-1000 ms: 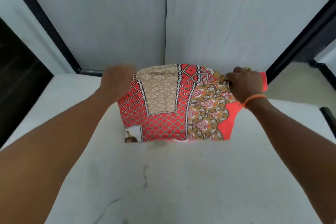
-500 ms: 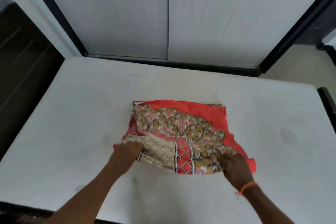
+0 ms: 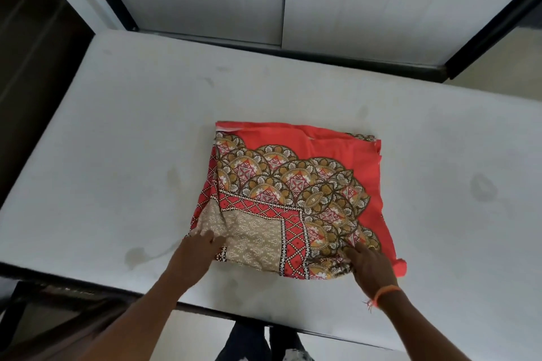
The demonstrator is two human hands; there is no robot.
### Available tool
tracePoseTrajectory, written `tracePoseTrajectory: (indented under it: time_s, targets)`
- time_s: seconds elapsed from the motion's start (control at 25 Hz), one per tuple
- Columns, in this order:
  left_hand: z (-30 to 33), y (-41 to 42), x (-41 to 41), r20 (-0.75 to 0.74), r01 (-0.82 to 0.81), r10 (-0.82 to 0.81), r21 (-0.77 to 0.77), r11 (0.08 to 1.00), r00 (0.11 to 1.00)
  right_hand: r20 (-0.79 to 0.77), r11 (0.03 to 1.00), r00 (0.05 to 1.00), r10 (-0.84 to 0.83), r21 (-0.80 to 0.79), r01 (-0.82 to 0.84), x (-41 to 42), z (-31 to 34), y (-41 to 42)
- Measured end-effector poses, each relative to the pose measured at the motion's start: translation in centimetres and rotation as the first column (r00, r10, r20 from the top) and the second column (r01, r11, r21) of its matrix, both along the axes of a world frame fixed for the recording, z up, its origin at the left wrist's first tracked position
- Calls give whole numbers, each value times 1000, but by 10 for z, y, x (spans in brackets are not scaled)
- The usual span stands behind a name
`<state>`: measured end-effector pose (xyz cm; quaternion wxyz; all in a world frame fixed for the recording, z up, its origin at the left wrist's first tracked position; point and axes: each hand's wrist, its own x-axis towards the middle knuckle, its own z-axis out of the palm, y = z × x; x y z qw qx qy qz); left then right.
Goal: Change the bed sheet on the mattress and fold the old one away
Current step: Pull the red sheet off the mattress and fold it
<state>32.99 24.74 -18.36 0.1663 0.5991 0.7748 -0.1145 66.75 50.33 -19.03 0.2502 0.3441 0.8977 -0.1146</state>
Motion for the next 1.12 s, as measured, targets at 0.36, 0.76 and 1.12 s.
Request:
tracePoseTrajectory:
  time_s: [0.36, 0.76, 1.12]
  targets:
    - [-1, 123, -103, 308, -447, 379, 191, 874, 873, -112, 935, 935, -337, -151, 319, -79, 6, 157]
    - [-69, 293, -213, -162, -180, 237, 306, 935, 958, 254, 967, 937, -240, 142, 209, -206, -55, 319]
    - [-79, 308, -34, 650, -651, 195, 594, 472, 735, -587, 801, 623, -517, -75, 594, -275, -74, 95]
